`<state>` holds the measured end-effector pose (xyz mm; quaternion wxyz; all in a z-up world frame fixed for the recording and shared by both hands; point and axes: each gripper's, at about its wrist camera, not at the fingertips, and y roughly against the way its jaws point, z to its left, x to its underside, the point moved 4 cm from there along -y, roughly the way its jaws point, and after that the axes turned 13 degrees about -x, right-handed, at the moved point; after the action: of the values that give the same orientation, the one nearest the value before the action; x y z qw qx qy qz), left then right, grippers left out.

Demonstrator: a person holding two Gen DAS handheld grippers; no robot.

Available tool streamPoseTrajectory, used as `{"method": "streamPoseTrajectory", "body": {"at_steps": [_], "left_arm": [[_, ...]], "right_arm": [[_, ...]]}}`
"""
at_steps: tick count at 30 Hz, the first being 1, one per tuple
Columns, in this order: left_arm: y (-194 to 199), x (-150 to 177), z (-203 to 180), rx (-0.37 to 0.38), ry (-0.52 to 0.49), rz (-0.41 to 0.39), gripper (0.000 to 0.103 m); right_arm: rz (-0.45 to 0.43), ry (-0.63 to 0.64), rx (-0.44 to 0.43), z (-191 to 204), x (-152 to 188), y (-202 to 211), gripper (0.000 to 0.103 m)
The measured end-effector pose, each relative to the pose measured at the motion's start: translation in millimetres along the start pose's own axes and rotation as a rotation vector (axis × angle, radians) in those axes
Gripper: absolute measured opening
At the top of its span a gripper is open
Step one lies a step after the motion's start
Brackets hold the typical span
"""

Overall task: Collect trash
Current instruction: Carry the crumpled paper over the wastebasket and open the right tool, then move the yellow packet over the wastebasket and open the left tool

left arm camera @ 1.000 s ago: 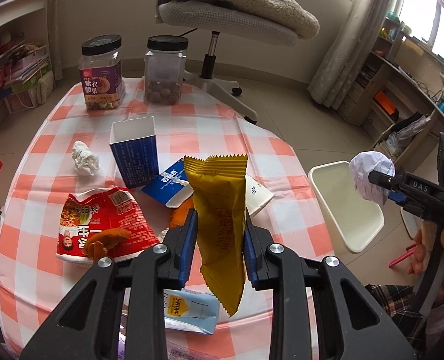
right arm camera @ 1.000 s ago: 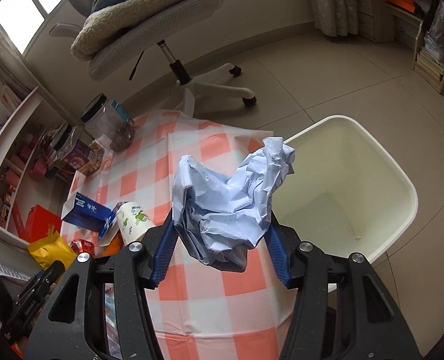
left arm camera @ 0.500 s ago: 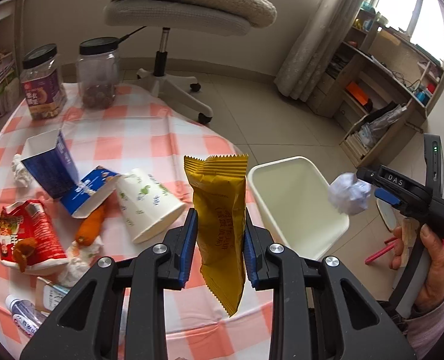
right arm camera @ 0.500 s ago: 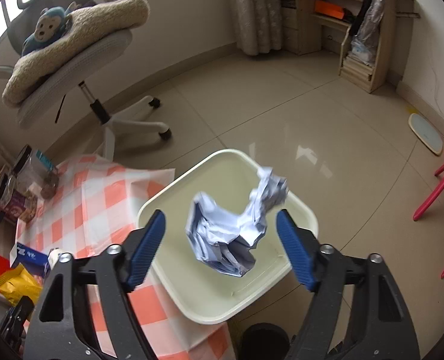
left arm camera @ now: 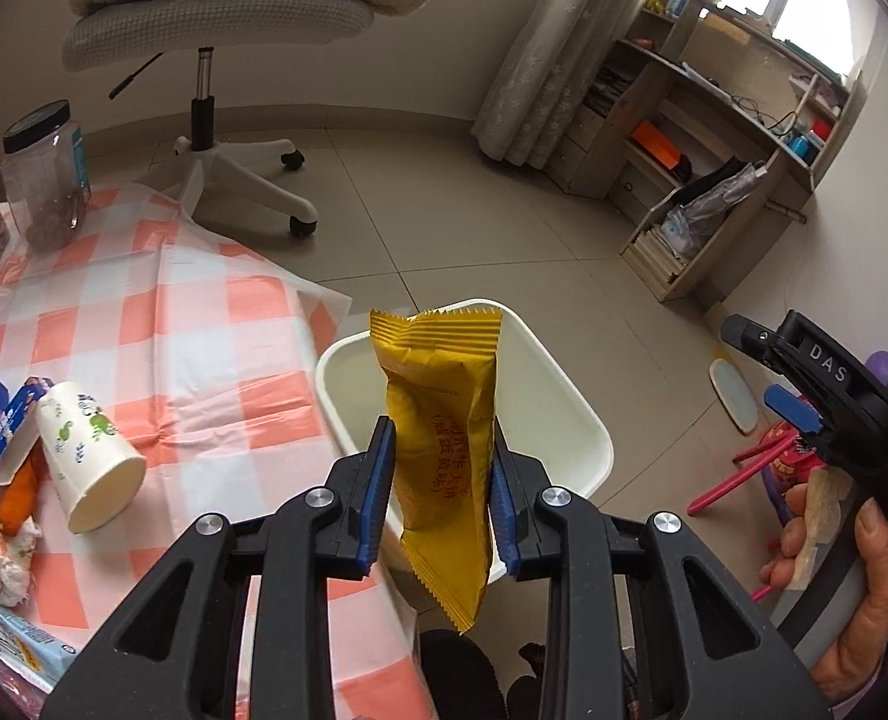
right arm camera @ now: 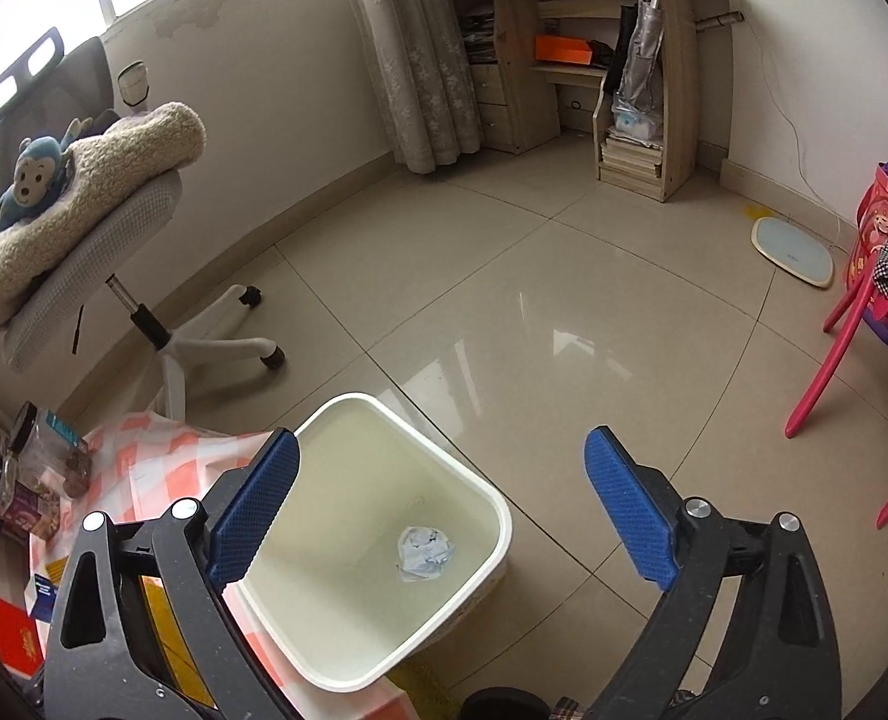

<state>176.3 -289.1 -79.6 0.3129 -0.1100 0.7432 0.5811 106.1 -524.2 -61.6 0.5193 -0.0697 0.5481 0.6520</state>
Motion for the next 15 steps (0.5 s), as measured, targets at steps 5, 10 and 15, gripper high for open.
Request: {"method": "streamPoseTrajectory", "body": {"at_steps": [5,10,15], "left_arm": [[-17,-9,-30,0.003,-0.018,0.013,0.031],[-31,-20,-48,-0.004,-0.022,0.03,0.051],[-19,-21,-45,-0.04,-0.021,-0.012,0.066]], "right_arm": [[-0.035,-0.009,0.013,-12,-7,10,0.093],[-0.076,-0.024,0.047,-22,-15,19,0.095],[-0.12,0.038,0.093,-12,-13,24,0.096]]}}
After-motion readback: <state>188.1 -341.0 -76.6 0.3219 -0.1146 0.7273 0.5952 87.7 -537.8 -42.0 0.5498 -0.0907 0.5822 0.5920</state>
